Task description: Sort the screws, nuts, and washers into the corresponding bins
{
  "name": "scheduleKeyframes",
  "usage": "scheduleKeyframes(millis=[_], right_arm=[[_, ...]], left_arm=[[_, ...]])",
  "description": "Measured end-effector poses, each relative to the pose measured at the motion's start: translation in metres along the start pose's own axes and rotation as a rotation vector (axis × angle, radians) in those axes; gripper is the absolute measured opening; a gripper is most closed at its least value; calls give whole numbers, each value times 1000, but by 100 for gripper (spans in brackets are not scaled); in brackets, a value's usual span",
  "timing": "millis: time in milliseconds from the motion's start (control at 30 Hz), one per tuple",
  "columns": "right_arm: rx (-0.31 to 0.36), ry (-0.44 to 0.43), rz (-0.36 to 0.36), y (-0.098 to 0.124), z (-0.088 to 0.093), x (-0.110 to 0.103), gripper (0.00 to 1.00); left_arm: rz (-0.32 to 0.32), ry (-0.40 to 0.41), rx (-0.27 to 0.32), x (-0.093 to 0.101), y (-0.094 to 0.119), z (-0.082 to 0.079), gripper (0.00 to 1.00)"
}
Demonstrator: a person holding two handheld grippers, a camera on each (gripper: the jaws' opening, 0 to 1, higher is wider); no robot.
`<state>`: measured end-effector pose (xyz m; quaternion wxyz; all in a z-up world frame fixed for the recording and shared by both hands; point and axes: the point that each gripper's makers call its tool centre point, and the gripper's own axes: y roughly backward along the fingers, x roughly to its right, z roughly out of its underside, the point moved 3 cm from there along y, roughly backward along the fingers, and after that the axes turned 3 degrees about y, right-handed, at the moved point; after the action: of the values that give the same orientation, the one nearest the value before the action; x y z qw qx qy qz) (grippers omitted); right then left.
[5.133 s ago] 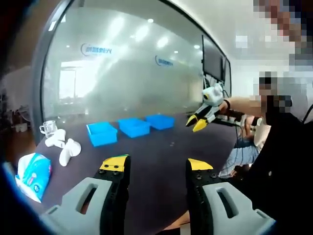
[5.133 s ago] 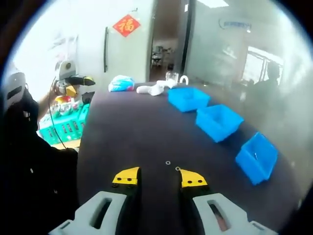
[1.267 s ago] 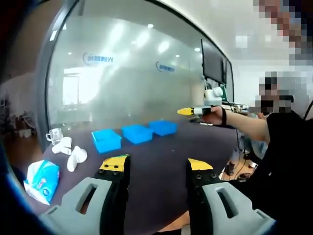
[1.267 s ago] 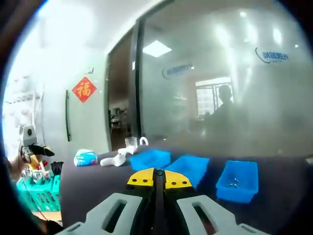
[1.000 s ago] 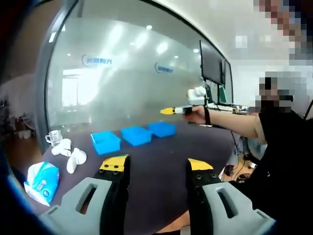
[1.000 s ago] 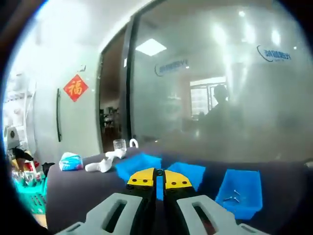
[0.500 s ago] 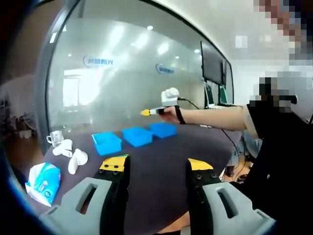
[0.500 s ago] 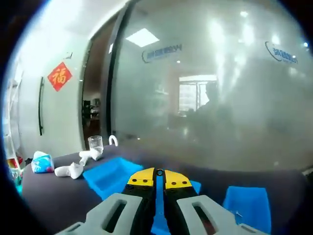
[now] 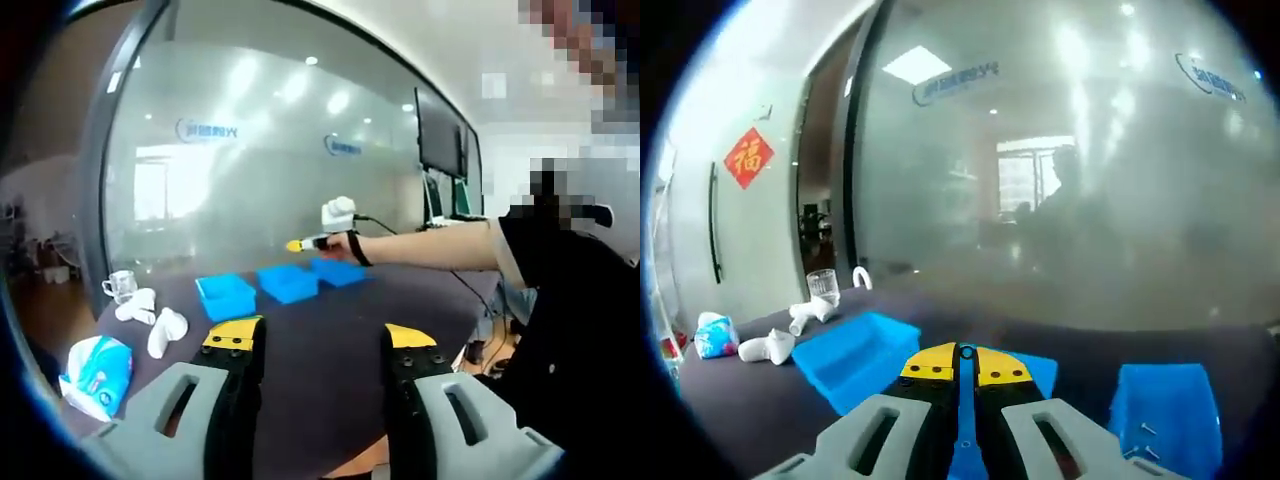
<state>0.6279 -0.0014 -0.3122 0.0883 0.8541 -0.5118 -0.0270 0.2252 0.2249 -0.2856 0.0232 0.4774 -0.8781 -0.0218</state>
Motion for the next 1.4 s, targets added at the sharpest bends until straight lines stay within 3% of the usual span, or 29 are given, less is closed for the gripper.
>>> scheduleKeyframes(millis=[167,233,300,600,900,1233,1400], right_arm=[[10,34,5,0,-1,0,7],[18,64,0,-1,-2,-1,20],[20,72,-16,0,-2,-4,26],[22,95,-54,27,7,-10,28],[74,121,-93,87,3,-10,27],[177,61,-136,185,-9,-24,27],[202,65,-157,238,-2,-27,27]], left_arm=[[1,2,2,0,0,0,45],[1,3,1,1,-1,1,45],[-3,2,-2,0,-1,1,46],[7,0,6,3,-4,-2,46],[-3,7,25,-7,-6,-7,46],[8,8,40,-10,-15,-8,46],[13,14,31,-11,-19,-3,46]])
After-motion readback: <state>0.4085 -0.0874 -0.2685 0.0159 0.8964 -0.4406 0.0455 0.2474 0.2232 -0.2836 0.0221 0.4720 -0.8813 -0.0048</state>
